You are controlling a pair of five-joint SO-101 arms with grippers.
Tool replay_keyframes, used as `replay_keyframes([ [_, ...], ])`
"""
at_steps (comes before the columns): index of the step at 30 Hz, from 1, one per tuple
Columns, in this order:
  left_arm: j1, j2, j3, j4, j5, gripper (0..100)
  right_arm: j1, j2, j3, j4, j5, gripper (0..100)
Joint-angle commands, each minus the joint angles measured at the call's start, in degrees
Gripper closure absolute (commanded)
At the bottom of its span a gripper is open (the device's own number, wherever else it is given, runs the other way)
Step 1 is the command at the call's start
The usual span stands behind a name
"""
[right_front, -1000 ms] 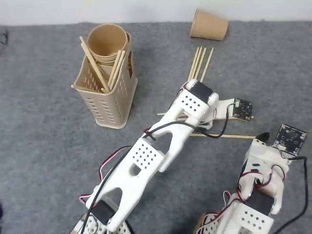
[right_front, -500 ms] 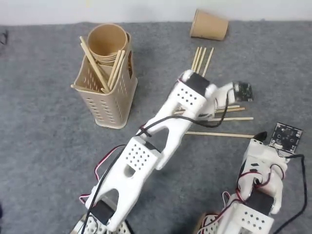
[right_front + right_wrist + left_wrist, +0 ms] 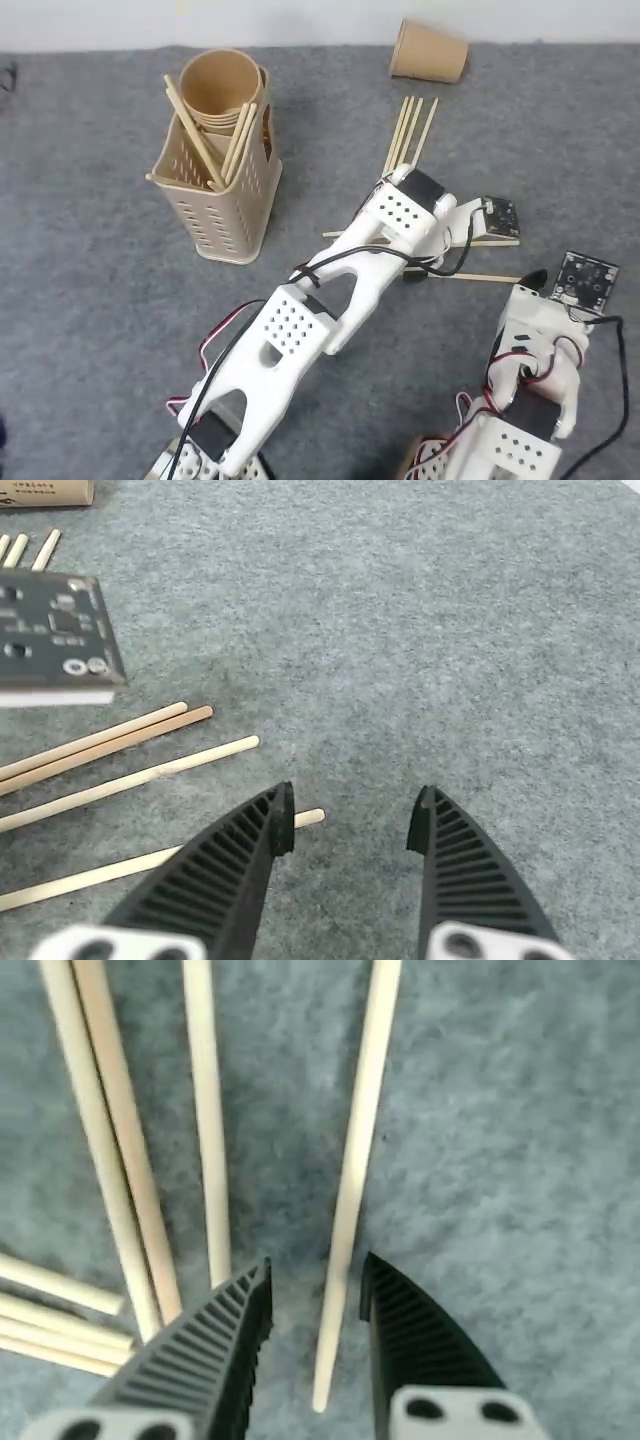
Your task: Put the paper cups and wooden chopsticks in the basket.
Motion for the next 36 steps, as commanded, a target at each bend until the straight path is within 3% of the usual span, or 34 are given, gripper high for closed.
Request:
replay_keyframes([
  [1, 1.05, -0.09, -0.48, -0.53, 0.44, 85, -0.57, -0.57, -0.18, -0.66, 0.79, 79.8],
  [5, 2.02, 2.29, -3.47, 1.76, 0.35, 87, -0.57, -0.57, -0.18, -0.66, 0.79, 79.8],
  [9, 3.16, 2.9, -4.7, 2.81, -1.49, 99, -0.57, -0.57, -0.18, -0.66, 0.79, 79.8],
  [14, 3.16, 2.46, -7.87, 2.9, -1.14, 99, -0.48, -0.57, -0.18, -0.66, 0.79, 79.8],
  [17, 2.55, -0.88, -13.32, 3.16, 3.52, 99, -0.31, -0.57, -0.18, -0.66, 0.79, 79.8],
  [29, 1.58, -36.75, -15.96, 3.08, 21.27, 99, -0.31, -0.57, -0.26, -0.66, 0.79, 79.8],
  [33, -4.13, -48.62, -15.96, 2.64, 25.49, 99, -0.48, -0.57, -0.18, -0.66, 0.79, 79.8],
  [36, -13.63, -55.74, -15.96, 1.05, 31.47, 99, -0.57, -0.57, -0.18, -0.66, 0.79, 79.8],
])
